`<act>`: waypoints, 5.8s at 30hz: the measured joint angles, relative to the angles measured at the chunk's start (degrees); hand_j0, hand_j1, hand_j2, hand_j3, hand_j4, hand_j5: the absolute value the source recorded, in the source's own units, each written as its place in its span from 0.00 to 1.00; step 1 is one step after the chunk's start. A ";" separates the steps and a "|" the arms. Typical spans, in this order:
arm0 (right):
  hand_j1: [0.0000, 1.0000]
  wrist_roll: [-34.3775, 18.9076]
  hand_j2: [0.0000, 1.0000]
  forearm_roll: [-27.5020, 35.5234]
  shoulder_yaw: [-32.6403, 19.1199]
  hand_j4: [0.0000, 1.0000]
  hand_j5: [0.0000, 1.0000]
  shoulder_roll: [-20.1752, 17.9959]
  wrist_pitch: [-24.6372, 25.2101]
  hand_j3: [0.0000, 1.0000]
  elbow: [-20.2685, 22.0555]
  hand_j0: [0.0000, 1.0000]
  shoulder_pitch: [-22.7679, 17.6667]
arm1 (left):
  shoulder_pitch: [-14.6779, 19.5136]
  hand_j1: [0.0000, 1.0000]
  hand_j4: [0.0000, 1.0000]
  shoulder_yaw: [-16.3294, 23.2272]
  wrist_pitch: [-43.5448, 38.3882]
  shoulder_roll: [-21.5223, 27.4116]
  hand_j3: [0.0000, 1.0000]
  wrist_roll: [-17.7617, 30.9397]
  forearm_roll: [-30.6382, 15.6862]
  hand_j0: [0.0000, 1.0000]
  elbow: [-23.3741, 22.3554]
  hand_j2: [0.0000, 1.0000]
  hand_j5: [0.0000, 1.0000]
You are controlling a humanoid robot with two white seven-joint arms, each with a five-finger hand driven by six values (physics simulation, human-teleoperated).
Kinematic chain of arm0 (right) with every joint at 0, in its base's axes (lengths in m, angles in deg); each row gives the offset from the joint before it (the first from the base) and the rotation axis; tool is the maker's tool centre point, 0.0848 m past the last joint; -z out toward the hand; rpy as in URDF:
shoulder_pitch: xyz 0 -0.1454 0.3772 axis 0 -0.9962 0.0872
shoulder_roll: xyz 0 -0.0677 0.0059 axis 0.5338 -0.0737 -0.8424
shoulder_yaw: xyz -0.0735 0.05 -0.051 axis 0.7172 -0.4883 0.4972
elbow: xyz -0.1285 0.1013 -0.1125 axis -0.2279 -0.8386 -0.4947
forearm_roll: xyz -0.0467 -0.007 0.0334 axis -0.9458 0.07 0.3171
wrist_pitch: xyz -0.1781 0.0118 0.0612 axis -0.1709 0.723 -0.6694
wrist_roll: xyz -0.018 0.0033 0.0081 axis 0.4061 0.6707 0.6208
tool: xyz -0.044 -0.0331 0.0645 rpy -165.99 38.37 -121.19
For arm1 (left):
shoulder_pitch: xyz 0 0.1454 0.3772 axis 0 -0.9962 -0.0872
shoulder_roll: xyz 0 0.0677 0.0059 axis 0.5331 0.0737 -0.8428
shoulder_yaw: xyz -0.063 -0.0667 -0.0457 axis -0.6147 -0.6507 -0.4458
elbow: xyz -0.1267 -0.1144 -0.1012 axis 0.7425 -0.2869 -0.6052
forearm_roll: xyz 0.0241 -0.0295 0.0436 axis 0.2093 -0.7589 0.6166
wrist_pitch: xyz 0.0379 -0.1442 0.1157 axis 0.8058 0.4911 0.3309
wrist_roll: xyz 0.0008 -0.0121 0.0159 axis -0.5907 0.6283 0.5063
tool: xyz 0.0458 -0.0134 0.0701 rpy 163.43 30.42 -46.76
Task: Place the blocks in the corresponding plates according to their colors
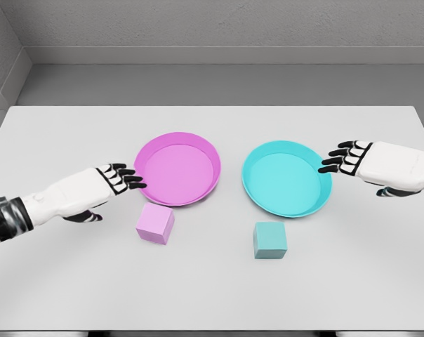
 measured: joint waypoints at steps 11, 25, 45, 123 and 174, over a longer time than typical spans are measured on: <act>1.00 -0.43 1.00 -3.49 1.72 1.00 1.00 3.97 0.00 1.00 0.22 1.00 -1.58 | 2.46 1.00 1.00 6.80 0.03 -1.29 1.00 2.71 0.68 1.00 0.64 1.00 1.00; 1.00 -7.50 1.00 -6.57 3.91 1.00 1.00 9.96 -0.02 1.00 4.35 1.00 -3.25 | 9.93 1.00 1.00 12.84 0.03 -0.94 1.00 4.13 3.23 1.00 1.47 1.00 1.00; 1.00 -12.34 1.00 -13.70 5.06 1.00 1.00 18.50 -0.04 1.00 4.54 1.00 -3.16 | 14.33 1.00 1.00 13.65 0.04 0.54 1.00 7.35 10.87 1.00 9.79 1.00 1.00; 0.60 -16.07 0.60 -18.02 6.81 0.60 0.60 23.92 -0.07 0.60 0.77 0.60 -0.26 | 21.27 1.00 1.00 27.48 0.05 -0.32 1.00 13.07 14.34 1.00 7.05 1.00 1.00; 0.57 -16.00 0.57 -17.24 5.29 0.57 0.57 23.76 -0.06 0.57 -0.77 0.57 7.56 | 21.01 0.52 0.52 26.82 -0.26 -0.30 0.52 14.48 12.66 0.52 2.33 0.52 0.52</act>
